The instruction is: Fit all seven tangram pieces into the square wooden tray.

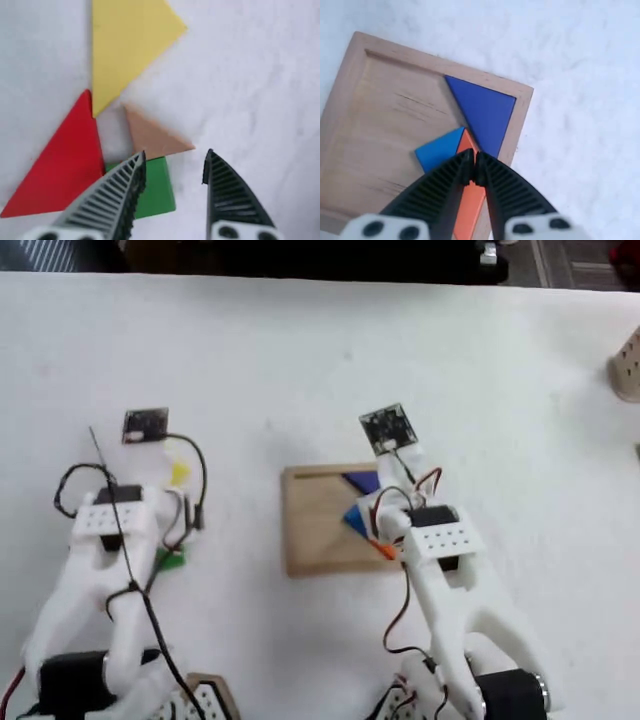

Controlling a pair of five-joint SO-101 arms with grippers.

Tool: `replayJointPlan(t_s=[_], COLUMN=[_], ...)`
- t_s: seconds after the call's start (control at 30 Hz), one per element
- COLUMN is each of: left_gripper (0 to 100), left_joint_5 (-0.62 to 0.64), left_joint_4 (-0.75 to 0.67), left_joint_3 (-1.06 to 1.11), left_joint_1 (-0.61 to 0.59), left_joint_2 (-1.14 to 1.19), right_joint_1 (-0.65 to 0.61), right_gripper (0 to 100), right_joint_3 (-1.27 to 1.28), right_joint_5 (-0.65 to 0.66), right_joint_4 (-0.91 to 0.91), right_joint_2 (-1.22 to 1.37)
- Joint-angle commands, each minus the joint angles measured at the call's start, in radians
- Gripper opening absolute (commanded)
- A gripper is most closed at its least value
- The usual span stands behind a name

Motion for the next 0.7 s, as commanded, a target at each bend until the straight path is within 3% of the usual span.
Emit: replayJointPlan(t_s=[0.0, 0.3, 0.43, 0.67], left_gripper=[19, 19, 19, 20], left_joint_5=[0.178, 0.272, 0.196, 0.190], left_joint_4=[-0.078, 0.064, 0.051, 0.006], left_joint_3=[-0.023, -0.213, -0.193, -0.081], left_joint_1=[0.073, 0.042, 0.047, 0.041], left_joint_2=[0.071, 0.282, 0.254, 0.053], right_joint_1=[0.005, 0.005, 0.005, 0.005], right_gripper=[1.8, 1.8, 1.8, 1.8], right_joint_3=[-0.005, 0.002, 0.003, 0.003], right_joint_5=[0.018, 0.020, 0.020, 0.020], right_joint_4=[-0.018, -0.030, -0.044, -0.044], right_joint_2=[-0.035, -0.036, -0.036, -0.035])
